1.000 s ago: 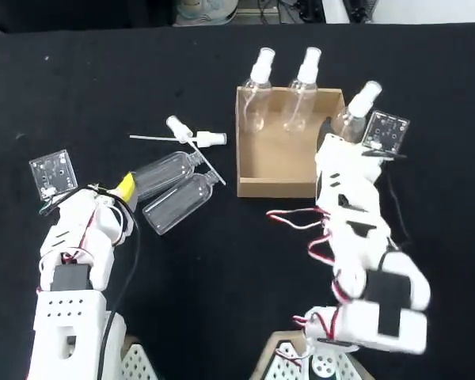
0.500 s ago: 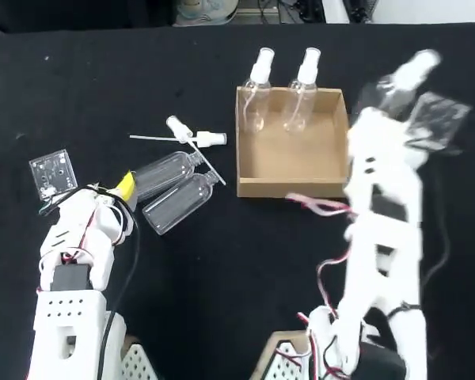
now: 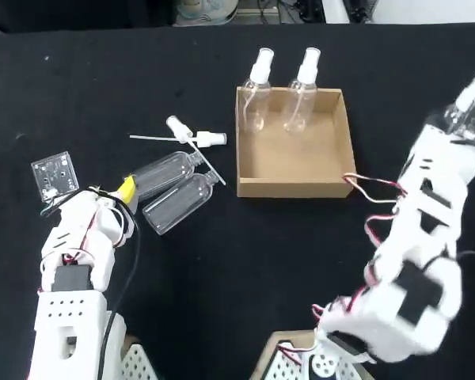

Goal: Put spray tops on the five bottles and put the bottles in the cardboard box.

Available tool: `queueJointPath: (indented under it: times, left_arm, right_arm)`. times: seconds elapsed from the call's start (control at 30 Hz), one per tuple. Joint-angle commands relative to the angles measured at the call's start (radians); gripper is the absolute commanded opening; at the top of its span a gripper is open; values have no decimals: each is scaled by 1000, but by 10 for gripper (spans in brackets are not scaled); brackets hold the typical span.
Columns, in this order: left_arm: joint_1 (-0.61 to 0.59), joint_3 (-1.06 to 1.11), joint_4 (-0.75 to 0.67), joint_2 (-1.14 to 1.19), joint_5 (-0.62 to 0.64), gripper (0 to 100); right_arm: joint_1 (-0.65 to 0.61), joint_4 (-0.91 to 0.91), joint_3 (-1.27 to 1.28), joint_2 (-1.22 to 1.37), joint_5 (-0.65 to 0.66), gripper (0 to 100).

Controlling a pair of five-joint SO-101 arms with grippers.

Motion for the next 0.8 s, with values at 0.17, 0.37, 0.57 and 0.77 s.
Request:
queueJointPath:
  times: [0.17, 0.37, 0.57, 0.77]
  left_arm:
    - [-8, -12, -23, -11, 5, 213]
    - [-7, -12, -23, -11, 5, 213]
    - [-7, -12, -23, -11, 5, 213]
    - [-7, -13, -23, -11, 5, 213]
  right_arm:
    - [37, -130, -151, 240, 14, 15]
    - [31, -77, -153, 243, 17, 56]
    - [28, -21, -151, 243, 11, 214]
    - [28, -17, -145, 219, 9, 219]
